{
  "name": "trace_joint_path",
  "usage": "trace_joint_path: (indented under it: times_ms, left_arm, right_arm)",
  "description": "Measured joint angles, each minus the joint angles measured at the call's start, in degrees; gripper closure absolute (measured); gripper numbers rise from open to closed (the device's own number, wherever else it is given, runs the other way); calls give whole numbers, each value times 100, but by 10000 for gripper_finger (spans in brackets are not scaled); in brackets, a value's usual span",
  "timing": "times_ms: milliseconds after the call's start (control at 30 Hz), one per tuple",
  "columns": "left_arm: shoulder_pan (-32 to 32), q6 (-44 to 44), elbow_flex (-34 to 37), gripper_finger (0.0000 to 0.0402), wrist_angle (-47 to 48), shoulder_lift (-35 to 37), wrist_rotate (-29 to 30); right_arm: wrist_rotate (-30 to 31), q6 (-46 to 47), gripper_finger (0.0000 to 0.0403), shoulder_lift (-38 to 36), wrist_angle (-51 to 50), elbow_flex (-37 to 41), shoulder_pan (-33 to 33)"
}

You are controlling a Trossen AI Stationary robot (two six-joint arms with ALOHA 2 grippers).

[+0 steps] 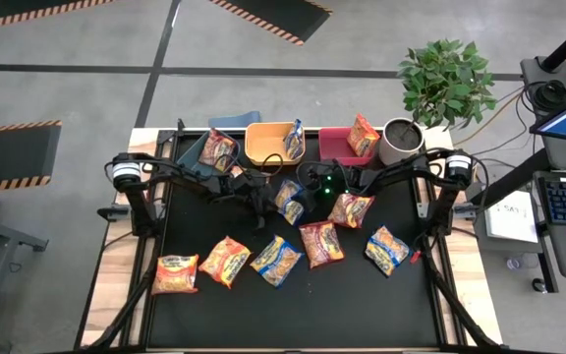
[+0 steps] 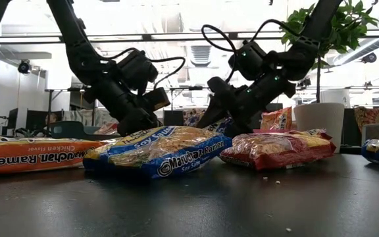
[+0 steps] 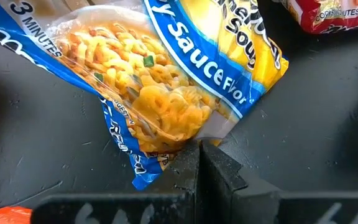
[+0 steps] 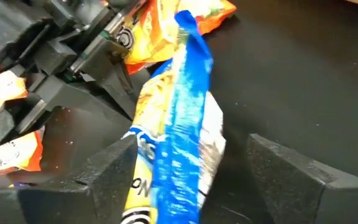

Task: Sort Maruchan noodles
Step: Put the blue noodle pack into the yellow bin

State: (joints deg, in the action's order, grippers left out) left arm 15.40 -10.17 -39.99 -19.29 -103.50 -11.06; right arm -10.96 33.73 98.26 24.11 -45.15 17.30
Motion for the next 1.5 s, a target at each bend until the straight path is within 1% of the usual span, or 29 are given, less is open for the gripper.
trace_joint_path:
  times_ms: [67,333,467,533,667,800,867,933,1067,1267,1367,1500]
  left_arm:
    - [0,0,1,402,-22,-3,1]
    - [0,17,13,402,37,104,8]
    - [0,18,26,402,254,383,10]
    - [2,-2,26,402,436,563,10]
    - [4,-183,27,402,972,1169,17]
    - [11,-490,11,402,1522,2055,31]
    - [11,-691,11,402,1811,2498,61]
    - [11,-904,11,402,2011,2944,194]
    - [25,-1176,9,402,2179,3681,497]
    - [35,-1419,7,402,2120,4473,606]
    - [37,-1495,5,402,1994,4758,963]
    - [42,-1515,4,402,1860,5007,1589]
  right_arm:
    - [-2,1,140,0,57,-2,-20]
    - [-134,-33,271,-19,79,-9,-50]
    - [-151,-50,319,-61,116,-26,-52]
    - [-132,-54,333,-68,61,-20,-44]
    - [-145,-52,346,-247,-20,-11,-52]
    - [-166,-4,358,-523,-63,-4,-57]
    - [-165,-1,372,-685,-53,-4,-57]
    - [-150,-4,389,-809,2,-4,-70]
    - [-101,-1,394,-1034,11,-4,-83]
    - [448,-120,394,-1246,9,-173,-159]
    - [736,-238,394,-1241,27,-414,-162]
    - [1329,-388,394,-1091,17,-815,-161]
